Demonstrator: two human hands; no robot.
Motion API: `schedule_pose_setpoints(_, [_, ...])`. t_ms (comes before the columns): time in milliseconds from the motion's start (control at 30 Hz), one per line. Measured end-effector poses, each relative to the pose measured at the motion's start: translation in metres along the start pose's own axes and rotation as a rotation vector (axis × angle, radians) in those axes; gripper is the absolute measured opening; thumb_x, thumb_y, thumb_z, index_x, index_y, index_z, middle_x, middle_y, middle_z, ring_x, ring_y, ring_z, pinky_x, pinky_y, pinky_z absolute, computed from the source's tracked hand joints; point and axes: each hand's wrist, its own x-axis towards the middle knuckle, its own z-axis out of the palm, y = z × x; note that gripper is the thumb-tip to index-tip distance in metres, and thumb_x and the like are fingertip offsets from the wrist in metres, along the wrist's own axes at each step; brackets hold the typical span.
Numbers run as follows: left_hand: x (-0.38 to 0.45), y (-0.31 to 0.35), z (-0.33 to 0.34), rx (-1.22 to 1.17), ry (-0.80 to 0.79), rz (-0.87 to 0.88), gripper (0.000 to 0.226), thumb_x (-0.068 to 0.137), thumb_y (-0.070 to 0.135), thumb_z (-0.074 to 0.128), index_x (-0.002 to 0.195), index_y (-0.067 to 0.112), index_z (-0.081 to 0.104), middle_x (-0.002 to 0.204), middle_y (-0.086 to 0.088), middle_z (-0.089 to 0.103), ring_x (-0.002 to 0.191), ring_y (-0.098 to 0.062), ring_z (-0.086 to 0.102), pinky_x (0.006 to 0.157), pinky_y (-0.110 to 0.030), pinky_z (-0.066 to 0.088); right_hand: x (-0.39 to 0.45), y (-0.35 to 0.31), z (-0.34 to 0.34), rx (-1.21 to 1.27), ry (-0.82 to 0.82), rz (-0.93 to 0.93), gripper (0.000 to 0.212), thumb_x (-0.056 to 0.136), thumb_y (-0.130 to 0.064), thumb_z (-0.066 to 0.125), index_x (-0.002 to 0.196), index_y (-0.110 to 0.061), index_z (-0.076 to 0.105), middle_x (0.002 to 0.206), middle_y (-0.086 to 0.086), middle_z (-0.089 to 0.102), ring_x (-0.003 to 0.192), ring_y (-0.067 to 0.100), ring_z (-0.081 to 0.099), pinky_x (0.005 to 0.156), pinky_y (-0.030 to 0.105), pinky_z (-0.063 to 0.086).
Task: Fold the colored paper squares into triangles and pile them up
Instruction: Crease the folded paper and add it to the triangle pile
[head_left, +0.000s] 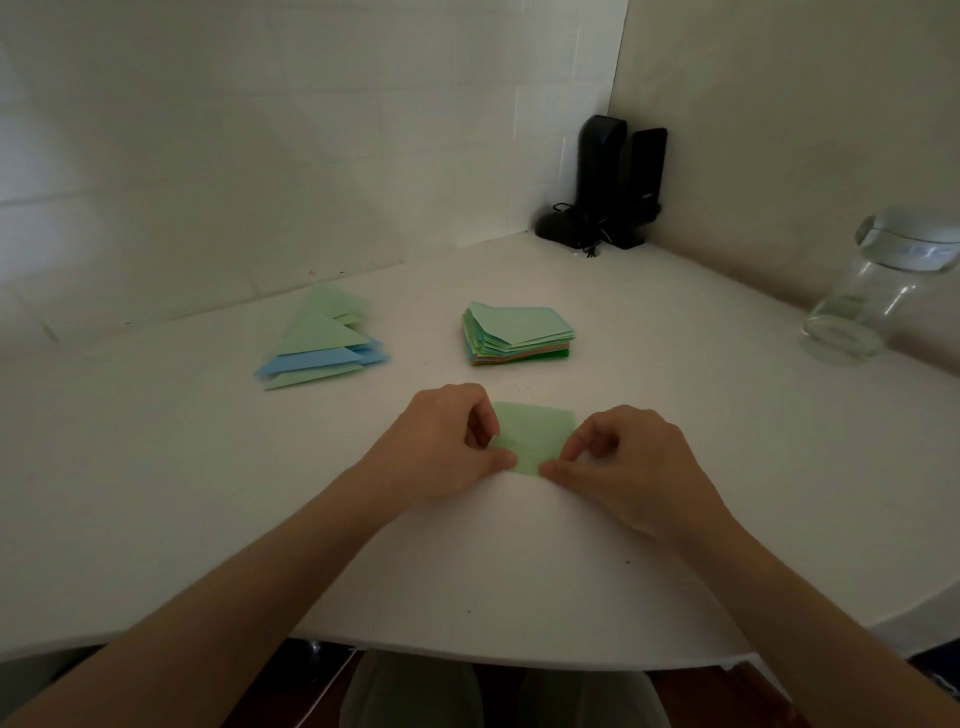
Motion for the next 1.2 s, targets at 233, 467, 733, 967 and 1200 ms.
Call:
schedule_pose_setpoints(233, [-0.002,-0.010,-0.006,-0.095,-0.013,-0.010,0.024,0.071,0.022,0.080,0.082,0.025,0.059,0.081,0.009,0.064,0.058,0.000,0.051,0.058,-0.007,0.039,0.004,-0.002,-0.005,0.059,-0.077,0.016,0.020,0.065,-0.028,0.083,0.075,-0.033,0.067,0.073,-0.012,0.052,0.069,0.000,0.051,0.060,0.003,0.035])
schedule_pose_setpoints(467, [-0.018,-0.009,0.009,-0.037,0.066,0.272,0.044,0.078,-0.010,0.054,0.096,0.026,0.072,0.095,0.004,0.062,0.076,-0.007,0.053,0.071,-0.013,0.040,0.006,0.004,-0.008,0.174,-0.113,0.021,0.040,0.064,-0.021,0.084,0.095,-0.036,0.064,0.096,-0.007,0.058,0.075,0.007,0.053,0.063,0.013,0.038])
schedule_pose_setpoints(733, [-0.022,0.001,0.011,0.242,0.061,0.384,0.042,0.079,0.029,0.031,0.095,0.025,0.069,0.104,0.008,0.064,0.089,-0.019,0.057,0.077,-0.035,0.044,0.017,-0.012,-0.014,0.028,-0.114,0.027,0.019,0.086,-0.026,0.062,0.102,-0.031,0.071,0.078,-0.017,0.065,0.060,-0.008,0.055,0.056,0.002,0.036])
schedule_pose_setpoints(967, [-0.032,0.015,0.026,0.461,0.209,0.312,0.054,0.073,0.070,0.040,0.093,0.025,0.063,0.097,0.010,0.063,0.091,-0.013,0.054,0.079,-0.031,0.037,-0.009,-0.023,-0.028,-0.091,-0.143,-0.023,0.033,0.078,-0.014,0.062,0.108,-0.025,0.070,0.074,-0.014,0.059,0.061,-0.004,0.052,0.058,-0.001,0.037])
schedule_pose_setpoints(1200, [-0.027,0.004,0.021,0.267,0.269,0.312,0.009,0.080,0.035,0.071,0.084,0.028,0.074,0.103,0.015,0.068,0.099,-0.016,0.053,0.074,-0.029,0.024,-0.009,-0.015,-0.020,-0.252,-0.114,-0.116,0.021,0.080,-0.044,0.066,0.098,-0.035,0.070,0.087,-0.004,0.050,0.076,0.005,0.047,0.065,0.016,0.034])
